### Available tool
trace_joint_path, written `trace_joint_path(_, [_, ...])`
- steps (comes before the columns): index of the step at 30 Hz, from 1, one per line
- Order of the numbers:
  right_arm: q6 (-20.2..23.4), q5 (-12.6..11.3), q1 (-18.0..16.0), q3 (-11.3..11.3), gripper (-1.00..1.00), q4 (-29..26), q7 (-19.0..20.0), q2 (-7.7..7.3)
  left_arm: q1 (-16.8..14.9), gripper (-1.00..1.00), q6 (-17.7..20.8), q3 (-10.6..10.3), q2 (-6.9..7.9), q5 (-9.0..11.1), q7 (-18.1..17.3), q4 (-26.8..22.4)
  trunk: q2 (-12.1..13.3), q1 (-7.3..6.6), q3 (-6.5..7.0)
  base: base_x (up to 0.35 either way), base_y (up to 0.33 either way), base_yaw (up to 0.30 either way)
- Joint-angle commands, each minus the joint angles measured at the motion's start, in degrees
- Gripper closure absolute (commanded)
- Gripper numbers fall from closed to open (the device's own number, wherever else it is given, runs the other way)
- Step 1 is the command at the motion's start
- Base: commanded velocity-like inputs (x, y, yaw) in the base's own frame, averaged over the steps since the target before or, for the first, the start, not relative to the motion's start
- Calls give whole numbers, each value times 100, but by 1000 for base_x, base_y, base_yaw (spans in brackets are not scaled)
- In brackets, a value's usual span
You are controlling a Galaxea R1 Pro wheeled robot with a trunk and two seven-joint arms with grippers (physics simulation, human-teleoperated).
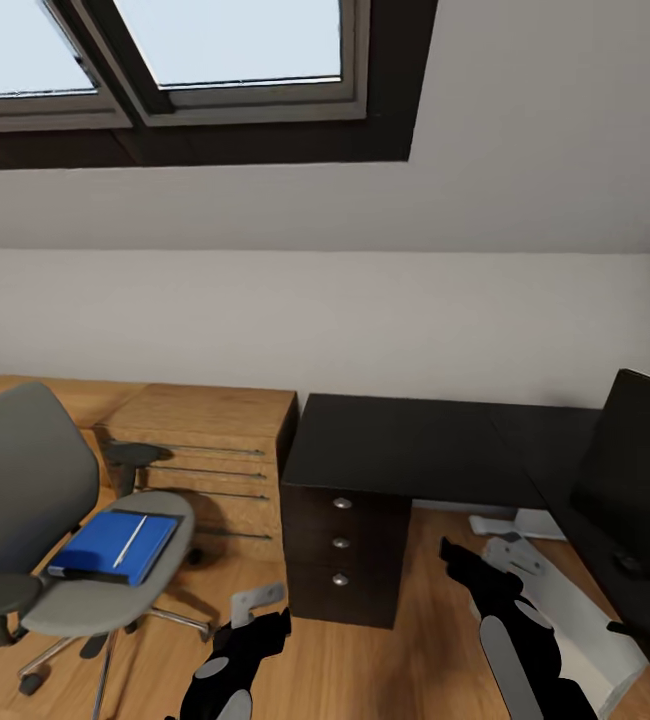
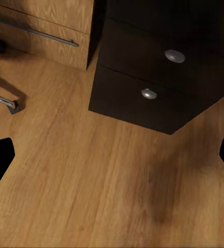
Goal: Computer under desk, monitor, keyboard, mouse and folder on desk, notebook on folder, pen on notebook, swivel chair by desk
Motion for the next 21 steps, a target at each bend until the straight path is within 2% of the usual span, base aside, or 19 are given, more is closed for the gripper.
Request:
trace_joint_path(1, [14,-48,-6,7,-100,-9,-50,0,-6,-100,12,-18,7,35,46,-10,-4,2,0,165,159,-178])
trace_joint_path(21, [13,-43,-6,1,-100,-13,-50,0,-6,-100,12,-57,-2,48,37,-1,-4,2,140,205,191,-178])
